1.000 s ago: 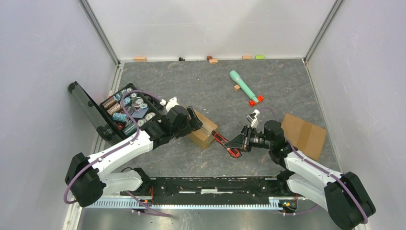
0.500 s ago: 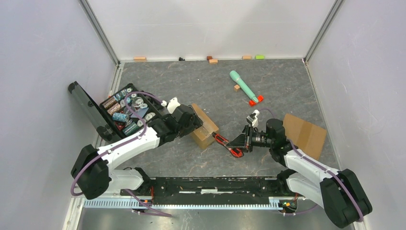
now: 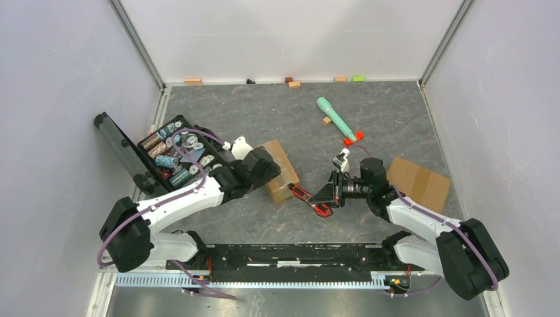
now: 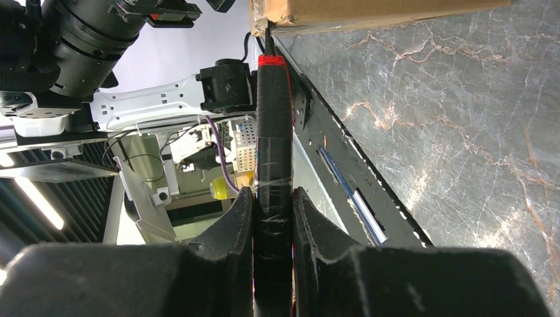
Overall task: Unpack the express box
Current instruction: Cut the express box at the center of the board.
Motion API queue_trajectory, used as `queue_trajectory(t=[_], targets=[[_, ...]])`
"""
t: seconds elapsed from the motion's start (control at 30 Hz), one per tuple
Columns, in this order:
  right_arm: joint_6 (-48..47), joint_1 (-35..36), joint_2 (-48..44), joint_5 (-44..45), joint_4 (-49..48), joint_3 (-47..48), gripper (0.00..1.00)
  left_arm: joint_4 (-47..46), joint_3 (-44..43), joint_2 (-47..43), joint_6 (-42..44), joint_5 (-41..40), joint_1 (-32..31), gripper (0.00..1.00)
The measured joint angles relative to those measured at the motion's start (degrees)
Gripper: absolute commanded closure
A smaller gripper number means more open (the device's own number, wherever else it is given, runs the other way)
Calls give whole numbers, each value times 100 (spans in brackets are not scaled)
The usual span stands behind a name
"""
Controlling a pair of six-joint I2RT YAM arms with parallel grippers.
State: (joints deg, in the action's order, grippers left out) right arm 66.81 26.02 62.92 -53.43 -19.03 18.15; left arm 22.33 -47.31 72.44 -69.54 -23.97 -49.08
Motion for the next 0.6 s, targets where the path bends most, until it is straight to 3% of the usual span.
queue_trajectory(t=[0.1, 0.33, 0.6], targets=[[-42, 44, 157, -42, -66, 66, 100, -144, 114, -17, -275, -114, -24, 36], [66, 267, 229, -72, -284, 74, 100, -413, 302, -109, -758, -262, -52, 35], [116, 39, 275, -328, -608, -61, 100, -378, 262, -278, -533, -74, -118, 17]])
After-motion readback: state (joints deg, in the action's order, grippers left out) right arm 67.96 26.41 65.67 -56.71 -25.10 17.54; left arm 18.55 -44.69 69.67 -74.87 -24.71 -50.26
